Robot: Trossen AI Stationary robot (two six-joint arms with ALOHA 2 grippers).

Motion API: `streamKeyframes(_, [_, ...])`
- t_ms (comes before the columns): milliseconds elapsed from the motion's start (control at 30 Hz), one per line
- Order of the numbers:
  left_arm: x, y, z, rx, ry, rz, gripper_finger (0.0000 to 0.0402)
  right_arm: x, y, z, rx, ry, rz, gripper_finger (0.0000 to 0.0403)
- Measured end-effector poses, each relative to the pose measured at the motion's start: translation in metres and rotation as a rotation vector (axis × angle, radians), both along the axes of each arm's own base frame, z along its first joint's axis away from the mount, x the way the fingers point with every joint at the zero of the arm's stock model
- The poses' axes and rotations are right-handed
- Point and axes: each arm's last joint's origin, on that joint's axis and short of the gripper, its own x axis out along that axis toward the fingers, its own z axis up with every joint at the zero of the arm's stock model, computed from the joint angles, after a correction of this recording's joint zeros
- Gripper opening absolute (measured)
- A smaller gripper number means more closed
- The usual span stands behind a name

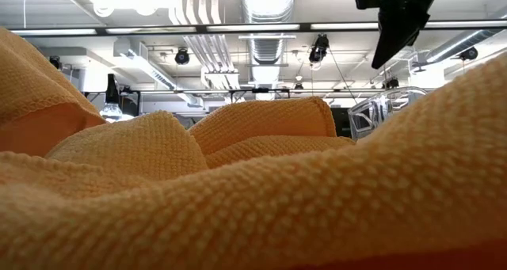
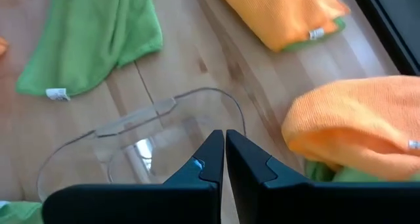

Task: Sort microfiber towel by color & place in baskets
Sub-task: Put the center yellow towel into the left transparent bin, then put the top center yellow towel into the left transparent bin

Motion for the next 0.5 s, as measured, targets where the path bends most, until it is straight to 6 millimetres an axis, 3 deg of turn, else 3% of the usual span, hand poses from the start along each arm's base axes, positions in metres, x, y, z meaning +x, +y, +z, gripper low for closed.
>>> streamKeyframes(267, [0.016, 0.034, -0.013, -0.009, -0.121, -0.075, 0.0131, 0.001, 0.001, 0.000, -0.005, 0.006, 0.052, 0.0013])
streamKeyframes(500, [-0.002, 0.067, -0.023, -0.035, -0.255, -0.078, 0.0131, 0.003, 0.001, 0.002, -0.003, -0.023, 0.052, 0.0013])
